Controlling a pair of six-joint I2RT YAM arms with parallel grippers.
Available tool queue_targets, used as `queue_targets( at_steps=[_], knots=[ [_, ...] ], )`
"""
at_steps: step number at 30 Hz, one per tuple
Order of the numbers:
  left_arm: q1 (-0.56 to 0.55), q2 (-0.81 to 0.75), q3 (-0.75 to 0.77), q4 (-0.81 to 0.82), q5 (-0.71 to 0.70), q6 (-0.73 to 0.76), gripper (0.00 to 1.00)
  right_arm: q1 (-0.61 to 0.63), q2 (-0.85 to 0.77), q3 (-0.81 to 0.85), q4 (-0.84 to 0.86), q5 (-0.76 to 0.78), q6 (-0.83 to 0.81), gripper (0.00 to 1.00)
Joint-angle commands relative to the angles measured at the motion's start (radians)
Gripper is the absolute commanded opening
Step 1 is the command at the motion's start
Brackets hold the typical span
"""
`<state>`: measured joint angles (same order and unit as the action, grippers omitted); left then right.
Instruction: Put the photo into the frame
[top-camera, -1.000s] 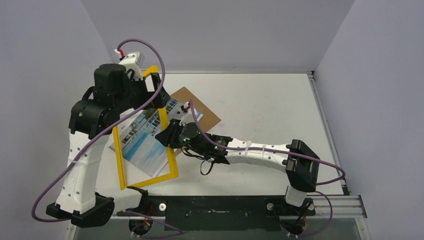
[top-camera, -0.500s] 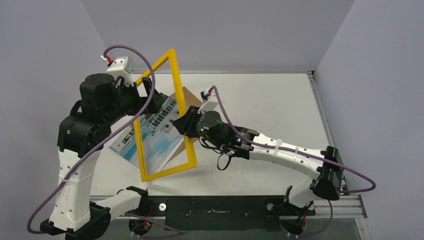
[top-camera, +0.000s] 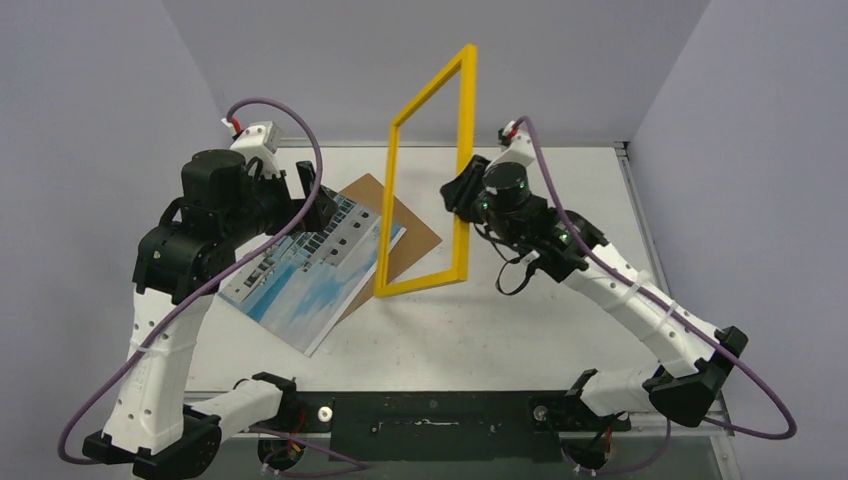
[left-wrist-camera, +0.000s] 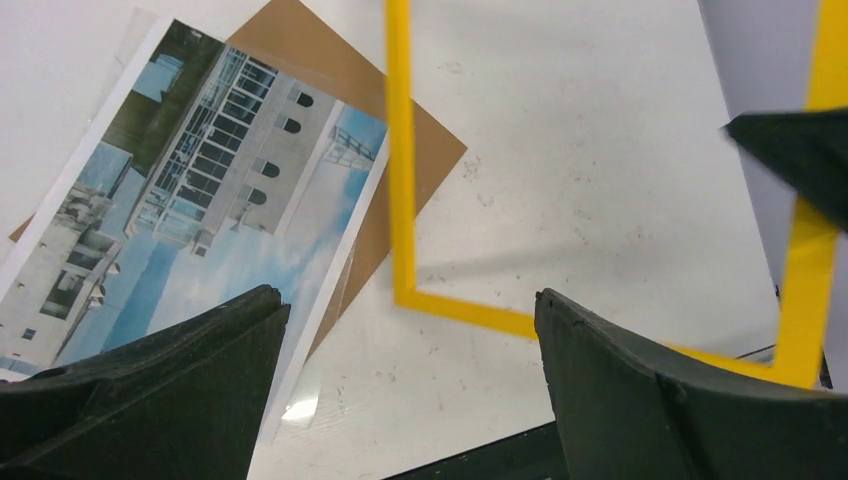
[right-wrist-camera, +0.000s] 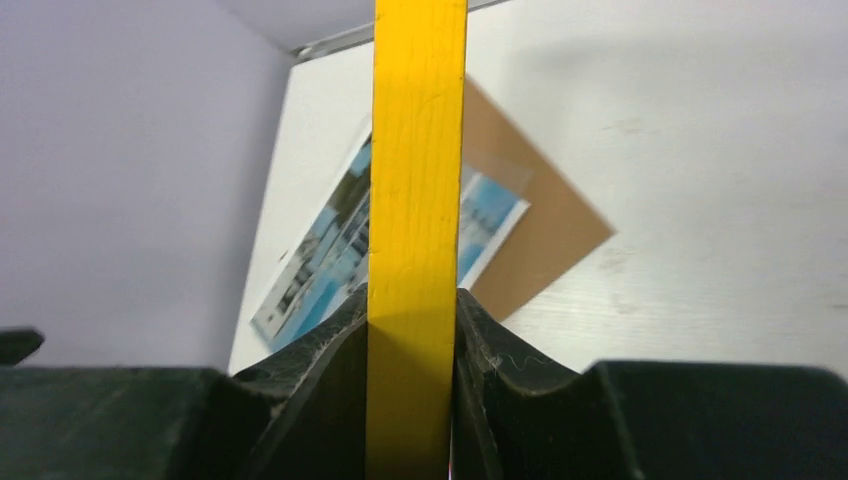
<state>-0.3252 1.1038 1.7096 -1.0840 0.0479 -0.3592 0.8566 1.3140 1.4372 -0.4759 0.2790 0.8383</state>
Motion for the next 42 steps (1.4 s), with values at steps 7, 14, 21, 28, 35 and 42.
queue_targets(
  at_steps=[7,14,21,28,35,42],
  knots=[
    [0.007,0.056,-0.086,0.083,0.058,0.006,0.94,-0.349,-0.059,0.275,-0.409,0.014,-0.257,0.0],
    [0.008,0.097,-0.093,0.086,0.064,0.034,0.94,-0.478,0.053,0.41,-0.661,0.035,-0.409,0.0],
    [0.008,0.119,-0.106,0.114,0.086,0.021,0.94,-0.499,0.158,0.459,-0.768,0.114,-0.493,0.0],
    [0.009,0.134,-0.116,0.119,0.078,0.025,0.94,-0.498,0.224,0.429,-0.751,0.111,-0.519,0.0],
    [0.011,0.149,-0.12,0.128,0.07,0.034,0.94,-0.444,0.286,0.338,-0.678,0.061,-0.482,0.02],
    [0.016,0.163,-0.102,0.127,0.038,0.05,0.94,-0.289,0.406,0.33,-0.669,0.167,-0.405,0.17]
  ],
)
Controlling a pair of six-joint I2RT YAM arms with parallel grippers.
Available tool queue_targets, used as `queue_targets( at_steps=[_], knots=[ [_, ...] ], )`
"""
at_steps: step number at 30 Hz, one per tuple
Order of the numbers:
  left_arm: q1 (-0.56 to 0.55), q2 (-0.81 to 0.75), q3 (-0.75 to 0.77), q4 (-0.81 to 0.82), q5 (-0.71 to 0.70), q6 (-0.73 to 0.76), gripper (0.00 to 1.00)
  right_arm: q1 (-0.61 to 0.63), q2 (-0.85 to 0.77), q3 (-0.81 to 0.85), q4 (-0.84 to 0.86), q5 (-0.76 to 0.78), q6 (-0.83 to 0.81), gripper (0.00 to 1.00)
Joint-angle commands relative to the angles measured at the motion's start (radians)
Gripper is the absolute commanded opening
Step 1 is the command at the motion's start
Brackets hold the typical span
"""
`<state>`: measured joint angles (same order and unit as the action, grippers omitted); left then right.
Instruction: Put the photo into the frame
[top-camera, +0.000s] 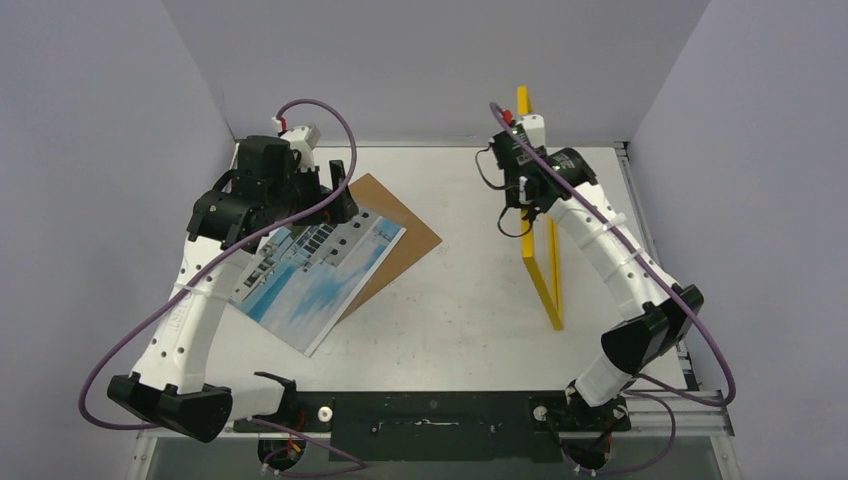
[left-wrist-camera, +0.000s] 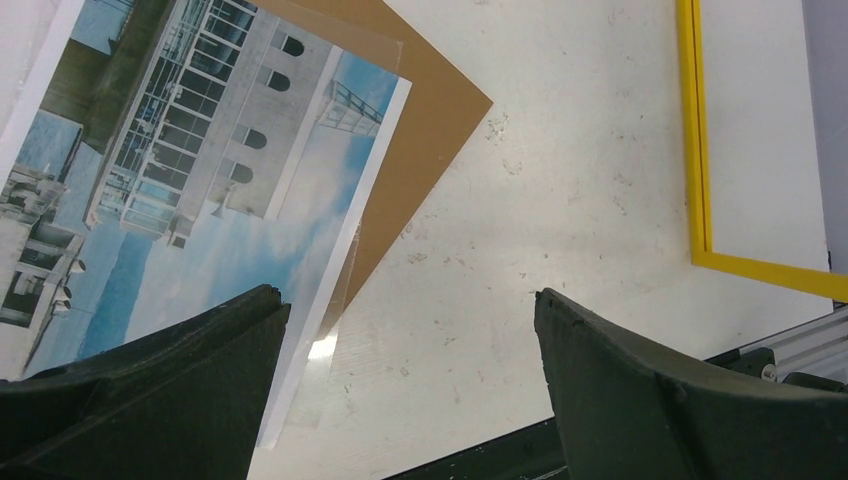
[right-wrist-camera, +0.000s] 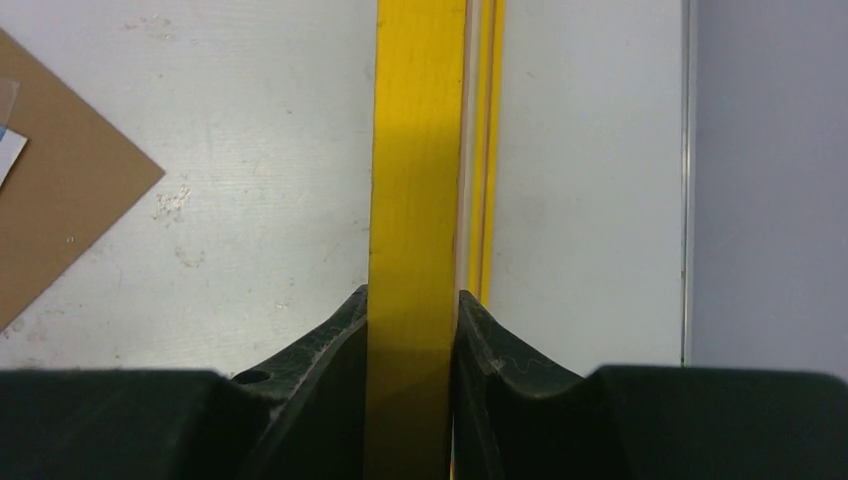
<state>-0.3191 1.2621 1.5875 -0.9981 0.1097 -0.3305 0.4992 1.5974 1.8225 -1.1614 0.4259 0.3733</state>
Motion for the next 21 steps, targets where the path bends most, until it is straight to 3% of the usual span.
queue_targets(
  at_steps=[1,10,21],
  knots=[
    [0.012,0.006,0.023,0.04,-0.025,0.023,0.94,0.086,0.137,-0.064,0.022,0.034,0.064,0.17],
    [0.024,0.01,0.037,0.014,-0.052,0.037,0.94,0.191,0.284,-0.14,0.082,0.145,0.095,0.18],
    [0.037,-0.02,0.02,0.026,-0.084,0.03,0.94,0.275,0.455,-0.155,0.183,0.133,0.101,0.22]
  ],
)
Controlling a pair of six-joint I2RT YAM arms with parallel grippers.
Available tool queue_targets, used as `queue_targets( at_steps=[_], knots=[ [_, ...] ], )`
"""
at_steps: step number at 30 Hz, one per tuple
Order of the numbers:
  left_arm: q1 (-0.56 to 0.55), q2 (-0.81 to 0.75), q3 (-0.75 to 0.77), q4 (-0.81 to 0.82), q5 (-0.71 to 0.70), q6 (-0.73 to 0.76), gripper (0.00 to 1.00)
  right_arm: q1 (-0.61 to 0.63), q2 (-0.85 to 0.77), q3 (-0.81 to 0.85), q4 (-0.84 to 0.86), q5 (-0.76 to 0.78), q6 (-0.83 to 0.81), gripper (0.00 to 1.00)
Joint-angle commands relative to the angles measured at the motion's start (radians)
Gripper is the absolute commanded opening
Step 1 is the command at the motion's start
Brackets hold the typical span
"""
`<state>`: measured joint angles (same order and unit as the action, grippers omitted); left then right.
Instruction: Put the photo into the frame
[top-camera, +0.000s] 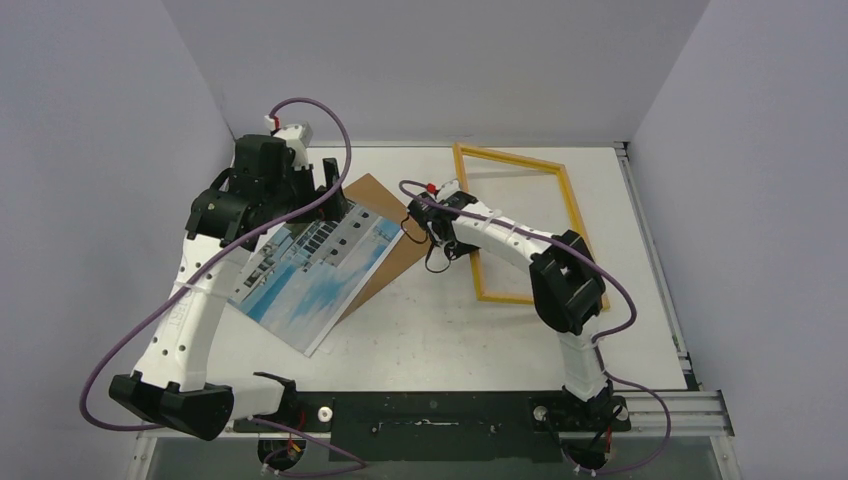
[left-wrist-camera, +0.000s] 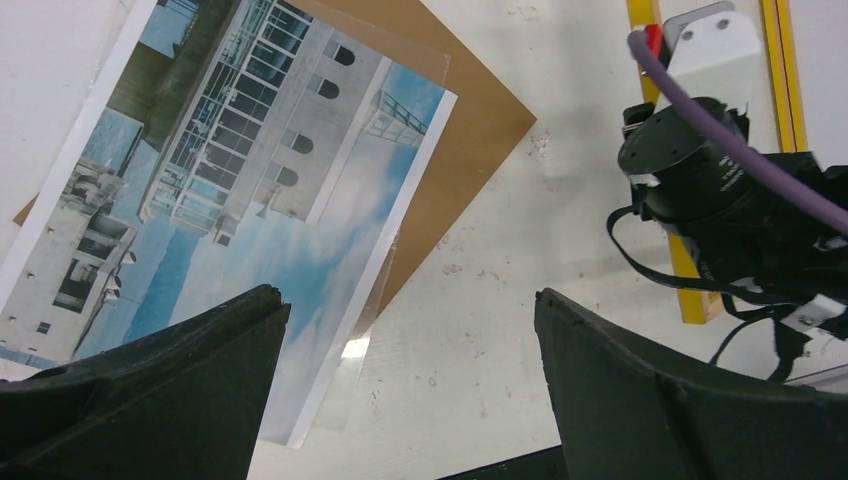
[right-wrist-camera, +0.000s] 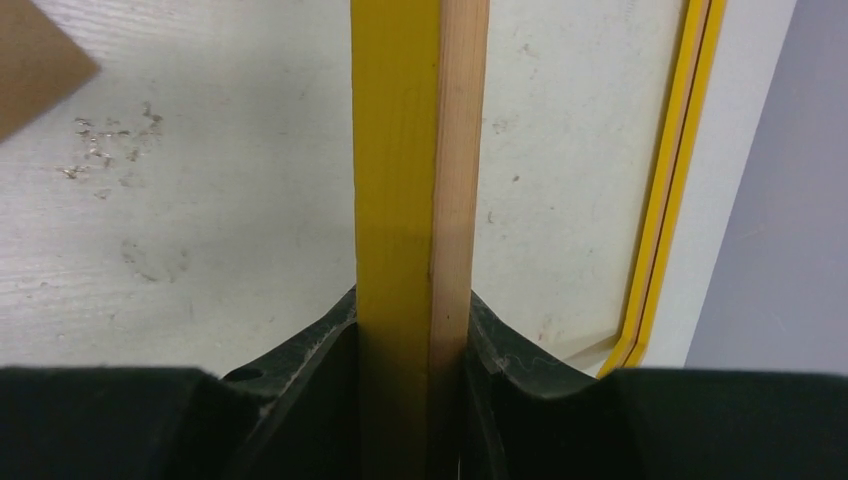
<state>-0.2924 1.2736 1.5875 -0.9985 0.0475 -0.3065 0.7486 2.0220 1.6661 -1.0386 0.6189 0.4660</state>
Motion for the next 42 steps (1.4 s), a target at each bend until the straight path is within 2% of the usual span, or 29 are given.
queue_targets(
  at_steps=[1,5,11,15,28,36,40,42],
  knots=[
    [0.01,-0.032,0.021,0.023,-0.023,0.009,0.94,0.029,0.04,-0.001,0.065,-0.055,0.009,0.22],
    [0.017,-0.037,0.003,0.018,-0.031,0.007,0.94,0.042,0.075,-0.013,0.086,-0.042,0.01,0.24],
    [0.024,-0.02,-0.012,0.005,-0.018,0.004,0.94,0.05,0.102,-0.031,0.109,-0.053,0.024,0.32],
    [0.024,-0.008,-0.012,-0.007,-0.014,0.001,0.94,0.046,0.092,-0.073,0.172,-0.142,0.008,0.37],
    [0.03,0.013,-0.061,-0.025,-0.029,0.029,0.94,0.032,0.024,-0.128,0.257,-0.291,0.0,0.37],
    [0.031,0.056,-0.053,-0.022,-0.009,0.038,0.94,-0.066,-0.032,-0.223,0.353,-0.442,0.03,0.38],
    [0.032,0.078,-0.042,-0.022,-0.003,0.041,0.94,-0.098,-0.056,-0.261,0.399,-0.538,0.039,0.36],
    [0.032,0.09,-0.038,-0.022,0.005,0.041,0.94,-0.1,-0.065,-0.268,0.41,-0.575,0.046,0.31]
  ],
)
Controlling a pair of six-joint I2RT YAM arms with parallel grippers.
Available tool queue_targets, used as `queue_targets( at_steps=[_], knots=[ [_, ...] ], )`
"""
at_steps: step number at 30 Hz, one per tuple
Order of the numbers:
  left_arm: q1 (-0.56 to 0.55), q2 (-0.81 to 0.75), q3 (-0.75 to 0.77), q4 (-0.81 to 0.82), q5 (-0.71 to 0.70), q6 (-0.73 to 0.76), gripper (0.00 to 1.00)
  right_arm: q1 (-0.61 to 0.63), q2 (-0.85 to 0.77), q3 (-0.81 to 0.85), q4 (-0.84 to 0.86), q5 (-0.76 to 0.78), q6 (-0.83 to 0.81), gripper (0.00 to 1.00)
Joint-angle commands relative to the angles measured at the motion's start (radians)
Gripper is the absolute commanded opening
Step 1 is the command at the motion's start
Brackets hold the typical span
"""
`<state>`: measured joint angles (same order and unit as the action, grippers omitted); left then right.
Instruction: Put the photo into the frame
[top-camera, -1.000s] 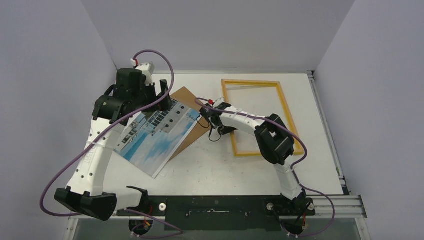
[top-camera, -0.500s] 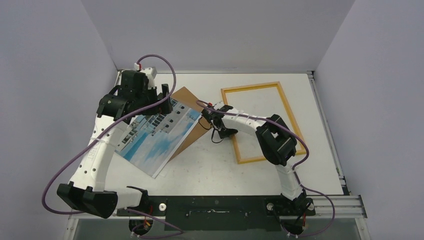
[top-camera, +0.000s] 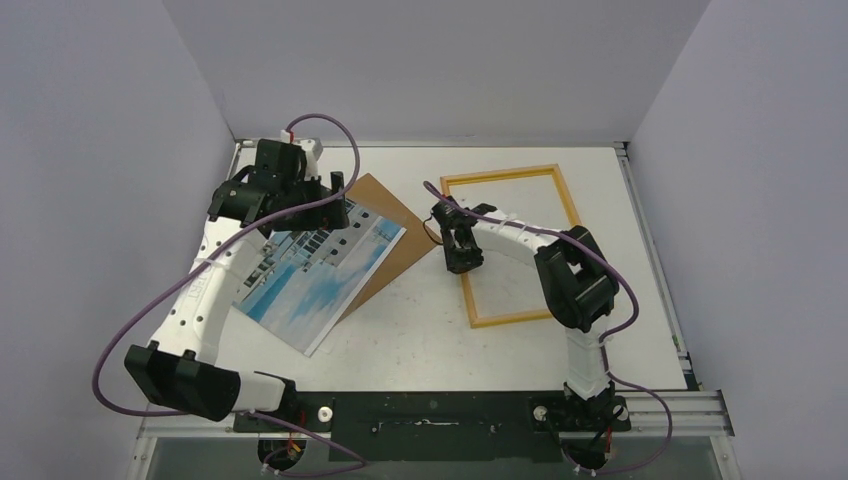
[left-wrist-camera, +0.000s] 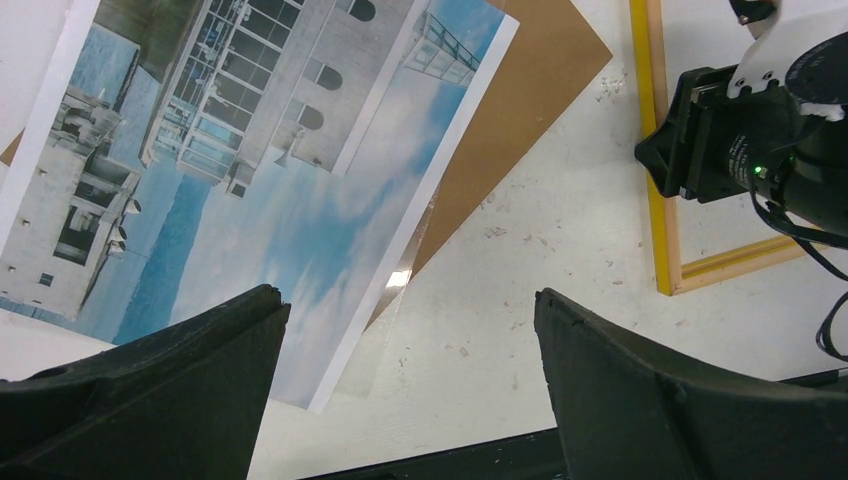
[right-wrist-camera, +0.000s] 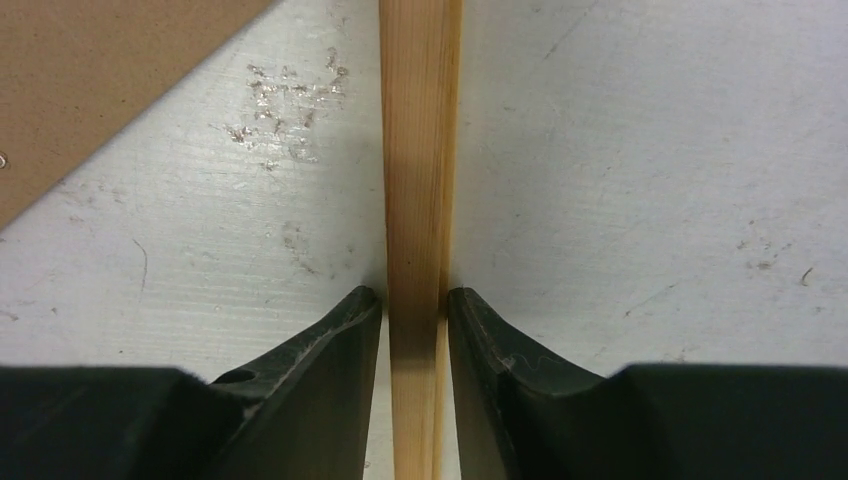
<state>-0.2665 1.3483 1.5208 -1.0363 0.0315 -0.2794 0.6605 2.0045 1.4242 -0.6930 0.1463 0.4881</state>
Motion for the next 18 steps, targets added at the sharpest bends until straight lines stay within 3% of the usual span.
queue_targets(
  at_steps=[1,7,18],
  knots=[
    [0.006,0.021,0.024,0.021,0.025,0.014,0.94,-0.012,-0.047,-0.027,0.065,-0.119,0.029,0.29],
    [0.006,0.07,-0.078,0.119,0.068,-0.01,0.93,-0.011,-0.028,-0.033,0.089,-0.189,0.059,0.2],
    [0.011,0.24,-0.114,0.22,0.063,-0.054,0.89,0.056,0.038,0.025,0.119,-0.265,0.09,0.21]
  ],
)
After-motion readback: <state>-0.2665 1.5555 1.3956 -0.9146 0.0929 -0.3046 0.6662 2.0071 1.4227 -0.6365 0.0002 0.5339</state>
